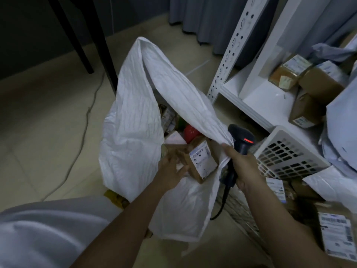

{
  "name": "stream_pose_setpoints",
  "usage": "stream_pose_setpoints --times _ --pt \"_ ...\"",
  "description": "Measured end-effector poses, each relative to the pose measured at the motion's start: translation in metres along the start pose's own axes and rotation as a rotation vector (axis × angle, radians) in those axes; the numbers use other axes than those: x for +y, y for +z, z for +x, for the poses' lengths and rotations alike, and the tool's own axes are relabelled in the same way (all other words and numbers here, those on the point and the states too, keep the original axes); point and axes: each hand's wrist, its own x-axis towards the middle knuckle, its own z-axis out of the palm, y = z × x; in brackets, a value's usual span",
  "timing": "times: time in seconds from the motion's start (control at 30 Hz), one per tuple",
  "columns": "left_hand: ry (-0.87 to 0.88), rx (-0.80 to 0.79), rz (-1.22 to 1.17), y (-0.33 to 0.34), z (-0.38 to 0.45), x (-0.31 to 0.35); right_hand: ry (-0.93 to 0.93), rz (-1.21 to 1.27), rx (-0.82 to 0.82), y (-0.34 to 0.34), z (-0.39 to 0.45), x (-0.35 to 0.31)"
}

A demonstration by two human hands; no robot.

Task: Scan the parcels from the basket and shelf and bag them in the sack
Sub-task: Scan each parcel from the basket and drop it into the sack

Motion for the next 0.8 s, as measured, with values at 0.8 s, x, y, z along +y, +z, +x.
stream_pose_setpoints --times 0.8 --pt "0.614 -0.090 0.031 0.211 -0.104 0.258 0.045 0.202 0.536 -0.342 -0.084 0.040"
